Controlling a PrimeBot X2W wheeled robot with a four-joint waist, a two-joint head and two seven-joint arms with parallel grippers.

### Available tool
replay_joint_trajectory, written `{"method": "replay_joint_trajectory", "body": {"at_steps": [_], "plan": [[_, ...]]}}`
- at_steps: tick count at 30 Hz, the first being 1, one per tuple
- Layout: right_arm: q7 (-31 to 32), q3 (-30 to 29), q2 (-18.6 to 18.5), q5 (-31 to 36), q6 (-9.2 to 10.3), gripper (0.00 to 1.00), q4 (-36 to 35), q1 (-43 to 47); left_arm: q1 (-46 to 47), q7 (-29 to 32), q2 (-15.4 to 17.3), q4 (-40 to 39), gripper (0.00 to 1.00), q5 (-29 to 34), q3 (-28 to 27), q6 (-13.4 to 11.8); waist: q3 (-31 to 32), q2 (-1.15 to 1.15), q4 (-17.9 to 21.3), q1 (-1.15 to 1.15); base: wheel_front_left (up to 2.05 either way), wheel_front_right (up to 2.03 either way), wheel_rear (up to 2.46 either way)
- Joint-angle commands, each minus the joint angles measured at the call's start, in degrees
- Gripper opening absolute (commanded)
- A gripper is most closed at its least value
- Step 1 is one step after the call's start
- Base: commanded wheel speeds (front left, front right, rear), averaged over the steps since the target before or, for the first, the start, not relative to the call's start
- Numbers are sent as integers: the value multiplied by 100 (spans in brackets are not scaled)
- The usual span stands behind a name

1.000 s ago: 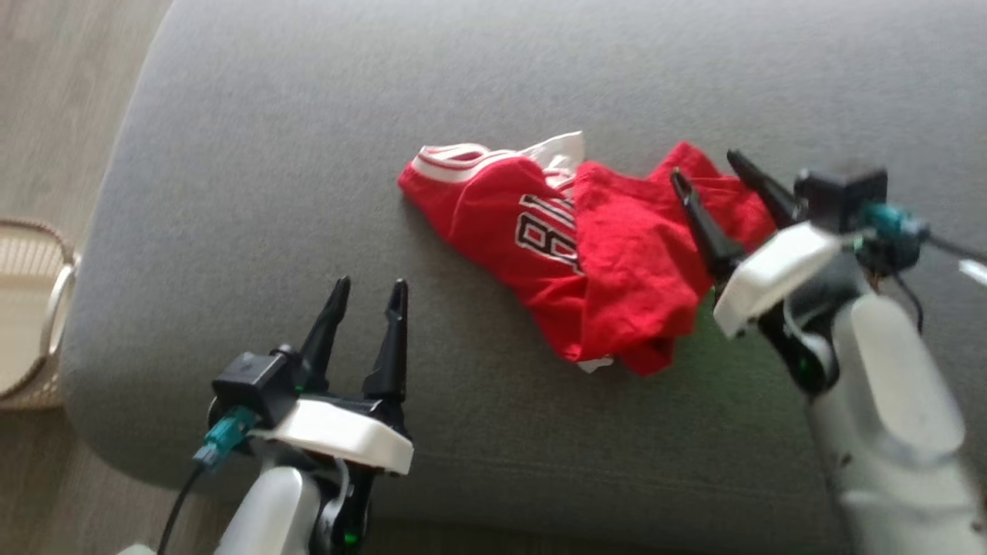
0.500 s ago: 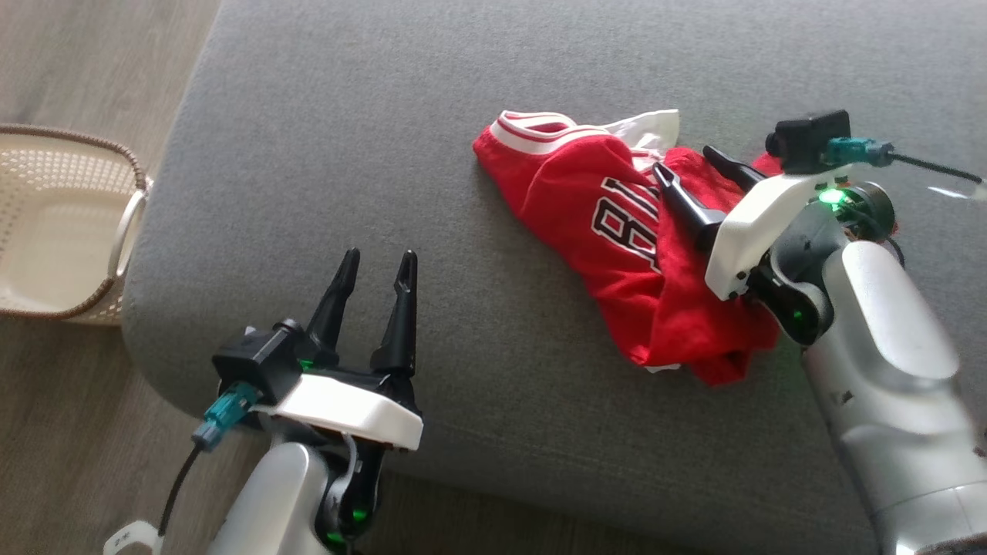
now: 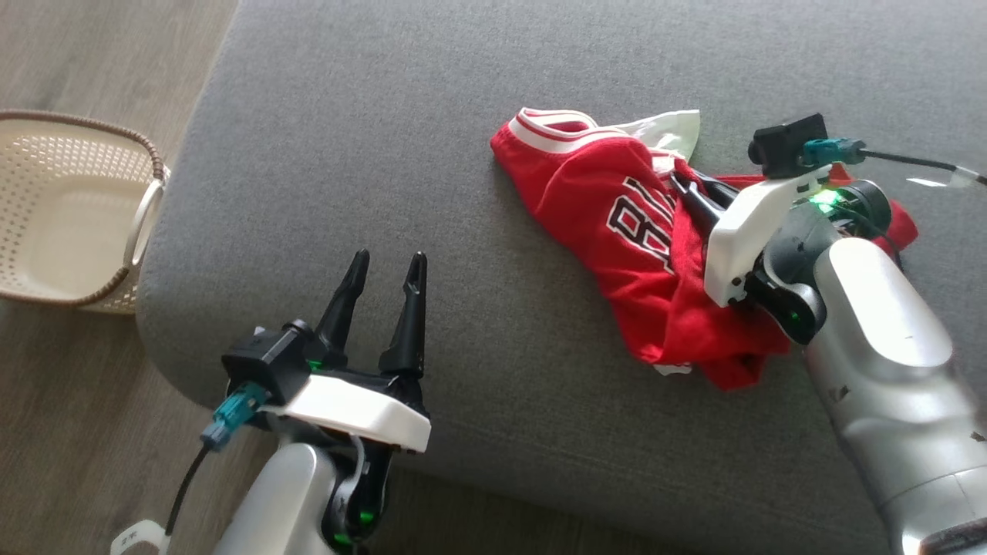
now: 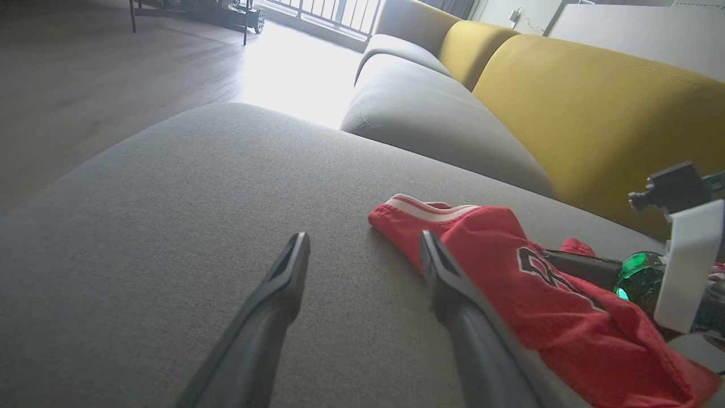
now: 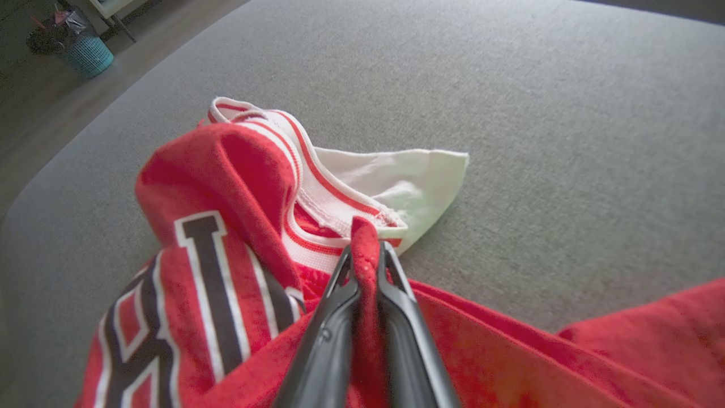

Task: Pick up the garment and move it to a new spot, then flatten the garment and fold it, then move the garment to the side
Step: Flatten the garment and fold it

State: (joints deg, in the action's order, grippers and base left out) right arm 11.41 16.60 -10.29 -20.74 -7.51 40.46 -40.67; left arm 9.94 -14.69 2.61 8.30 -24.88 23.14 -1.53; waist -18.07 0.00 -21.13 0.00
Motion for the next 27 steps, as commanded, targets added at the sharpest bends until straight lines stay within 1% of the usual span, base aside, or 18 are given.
{"method": "replay_joint_trajectory", "body": {"at_steps": [1,7,11,15,19,24,26,27], "plan": [[-132,99,54,10,2,0,-175,-190,183,-30,27,-163,100,5,-229,-30,47,0,37,0,0,0,0],[-573,-29,-3,128,2,0,-215,-281,148,-30,27,-115,100,96,-306,1,267,0,230,0,0,0,0],[-719,-156,-36,233,2,0,-266,-445,100,-30,27,-85,100,157,-347,25,460,0,351,0,0,0,0],[-799,-205,-89,339,2,0,-302,-799,26,-30,27,-64,100,198,-400,38,648,0,434,0,0,0,0],[-953,-157,-128,445,2,0,-219,-1351,-33,-30,27,-50,100,210,-401,64,770,0,420,0,0,0,0],[-1216,-59,-103,526,2,0,177,-2052,-84,-30,27,-84,100,180,-400,50,803,0,321,0,0,0,0],[-1166,50,-104,546,2,0,506,-2194,-121,-31,27,-90,100,177,-411,48,802,0,287,0,0,0,0],[-1166,175,-141,590,2,0,837,-2233,-149,-31,27,-88,100,170,-412,50,792,0,244,0,0,0,0]]}}
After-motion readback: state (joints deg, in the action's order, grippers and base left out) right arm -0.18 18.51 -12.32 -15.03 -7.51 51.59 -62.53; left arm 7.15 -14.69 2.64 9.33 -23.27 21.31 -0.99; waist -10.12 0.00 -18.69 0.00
